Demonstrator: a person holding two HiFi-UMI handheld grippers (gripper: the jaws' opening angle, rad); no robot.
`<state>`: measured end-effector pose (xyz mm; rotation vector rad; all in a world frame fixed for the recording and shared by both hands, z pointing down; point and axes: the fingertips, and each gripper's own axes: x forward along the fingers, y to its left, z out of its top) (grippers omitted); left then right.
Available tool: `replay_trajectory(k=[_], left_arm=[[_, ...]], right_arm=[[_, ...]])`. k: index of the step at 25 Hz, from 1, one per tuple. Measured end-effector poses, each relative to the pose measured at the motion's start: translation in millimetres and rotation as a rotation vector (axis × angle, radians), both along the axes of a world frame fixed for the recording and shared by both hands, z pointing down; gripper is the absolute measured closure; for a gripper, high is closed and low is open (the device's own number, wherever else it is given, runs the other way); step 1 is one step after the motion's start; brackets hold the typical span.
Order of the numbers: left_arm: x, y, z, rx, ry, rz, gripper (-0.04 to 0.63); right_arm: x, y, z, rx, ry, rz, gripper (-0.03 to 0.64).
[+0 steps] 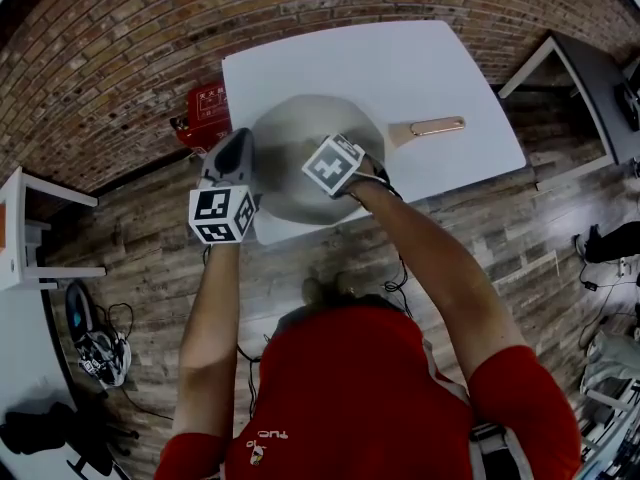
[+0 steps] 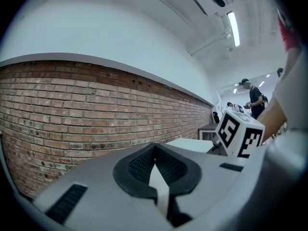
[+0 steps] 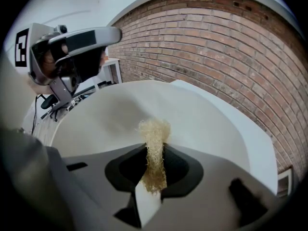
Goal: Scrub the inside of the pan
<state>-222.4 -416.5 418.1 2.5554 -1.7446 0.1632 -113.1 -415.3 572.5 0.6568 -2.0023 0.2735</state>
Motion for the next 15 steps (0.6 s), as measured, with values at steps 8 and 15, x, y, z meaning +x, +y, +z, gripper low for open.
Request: replay_trajectory(k=[8, 15], left_arm=[[-7, 8, 1, -0.001, 0.005, -0.025, 0.583], [-12, 21, 0, 0.005, 0.004, -0.034, 0.583]], right_arm=[[-61, 52, -10, -0.027, -0.057, -0.199, 0.529], [-42, 49, -1, -0.006, 0.004, -0.180, 0.529]])
